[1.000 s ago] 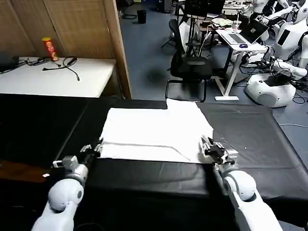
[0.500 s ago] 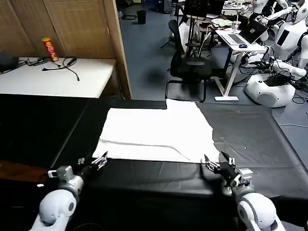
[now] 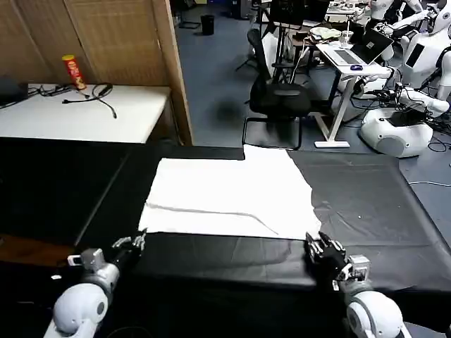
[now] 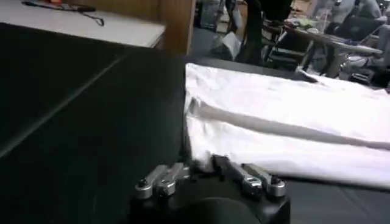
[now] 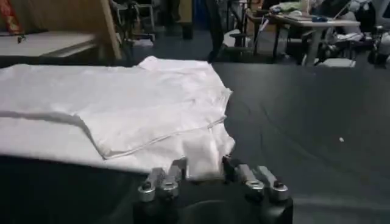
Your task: Fold and organize the clothes.
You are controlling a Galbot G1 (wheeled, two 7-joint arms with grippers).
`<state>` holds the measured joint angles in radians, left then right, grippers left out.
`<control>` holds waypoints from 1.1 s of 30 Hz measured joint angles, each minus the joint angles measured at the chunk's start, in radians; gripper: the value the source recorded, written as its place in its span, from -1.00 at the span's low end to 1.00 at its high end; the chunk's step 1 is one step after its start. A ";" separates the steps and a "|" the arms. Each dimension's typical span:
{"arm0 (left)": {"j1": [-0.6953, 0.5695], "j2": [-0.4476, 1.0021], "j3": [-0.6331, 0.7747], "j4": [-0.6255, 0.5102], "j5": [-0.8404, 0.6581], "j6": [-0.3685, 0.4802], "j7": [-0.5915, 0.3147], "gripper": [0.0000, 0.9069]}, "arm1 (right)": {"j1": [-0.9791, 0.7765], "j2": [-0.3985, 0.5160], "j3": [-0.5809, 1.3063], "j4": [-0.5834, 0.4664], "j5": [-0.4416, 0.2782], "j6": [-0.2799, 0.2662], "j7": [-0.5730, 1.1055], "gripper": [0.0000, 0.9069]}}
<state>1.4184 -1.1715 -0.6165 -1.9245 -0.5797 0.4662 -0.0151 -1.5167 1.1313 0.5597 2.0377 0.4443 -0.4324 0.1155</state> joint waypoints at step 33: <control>0.455 0.077 -0.256 -0.376 0.014 0.148 -0.035 0.94 | -0.285 0.009 0.105 0.381 0.038 -0.094 0.013 0.94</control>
<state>1.8736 -1.0947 -0.8730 -2.3008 -0.5655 0.6138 -0.0501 -1.8014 1.1400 0.6644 2.4183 0.4821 -0.5265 0.1281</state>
